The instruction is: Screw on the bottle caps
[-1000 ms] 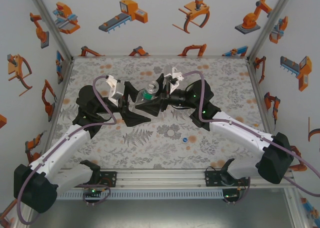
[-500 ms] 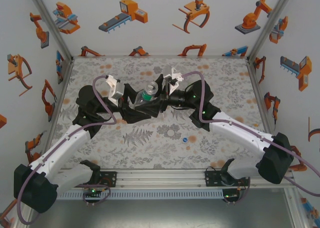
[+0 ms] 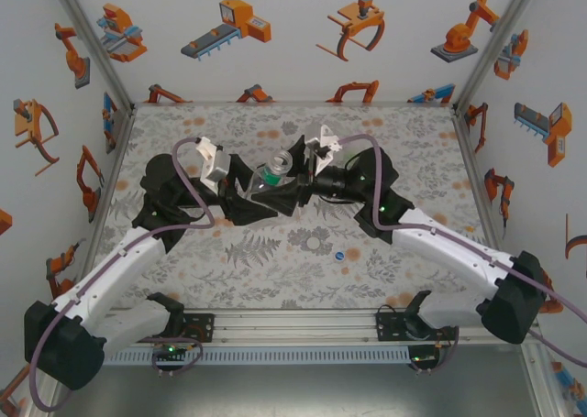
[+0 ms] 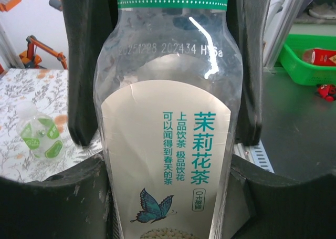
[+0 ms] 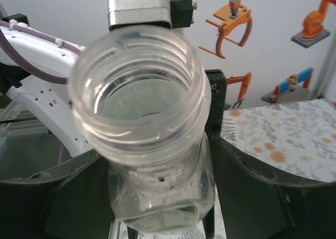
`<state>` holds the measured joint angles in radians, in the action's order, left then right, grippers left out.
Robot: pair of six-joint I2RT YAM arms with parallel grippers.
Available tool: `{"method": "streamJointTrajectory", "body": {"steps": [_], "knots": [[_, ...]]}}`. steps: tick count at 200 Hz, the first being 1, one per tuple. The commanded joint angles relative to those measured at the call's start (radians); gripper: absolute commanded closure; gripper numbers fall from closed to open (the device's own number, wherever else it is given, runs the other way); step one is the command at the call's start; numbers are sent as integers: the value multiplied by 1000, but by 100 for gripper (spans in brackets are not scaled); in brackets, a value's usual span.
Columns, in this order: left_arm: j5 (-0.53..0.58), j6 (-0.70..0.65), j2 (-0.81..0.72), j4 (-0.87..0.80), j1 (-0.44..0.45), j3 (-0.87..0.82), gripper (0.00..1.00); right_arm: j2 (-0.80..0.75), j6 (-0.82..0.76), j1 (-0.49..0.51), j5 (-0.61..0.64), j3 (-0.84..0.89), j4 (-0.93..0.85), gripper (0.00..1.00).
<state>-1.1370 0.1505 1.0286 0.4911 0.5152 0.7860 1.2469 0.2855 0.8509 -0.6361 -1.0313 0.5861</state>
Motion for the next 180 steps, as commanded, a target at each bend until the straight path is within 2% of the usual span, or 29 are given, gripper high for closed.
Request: {"method": "streamJointTrajectory", "body": {"steps": [1,40,72,89,129,149,180], "knots": [[13,-63,-27,-58,-5,36,55,-79,-66,-7,68,11,-35,36],[63,-111,-40,-118,-7,41,58,-177,-160,-7,176,26,-201,35],[107,-140,-41,-160,-17,47,66,-251,-212,-7,274,38,-311,35],[141,-150,-41,-189,-24,55,72,-281,-208,-7,366,42,-368,35],[271,-179,-73,-225,-52,45,92,-313,-51,-7,677,33,-521,38],[329,-209,-93,-254,-57,39,100,-309,45,-7,766,39,-593,38],[382,-245,-115,-290,-57,38,100,-273,172,-7,825,24,-727,39]]}}
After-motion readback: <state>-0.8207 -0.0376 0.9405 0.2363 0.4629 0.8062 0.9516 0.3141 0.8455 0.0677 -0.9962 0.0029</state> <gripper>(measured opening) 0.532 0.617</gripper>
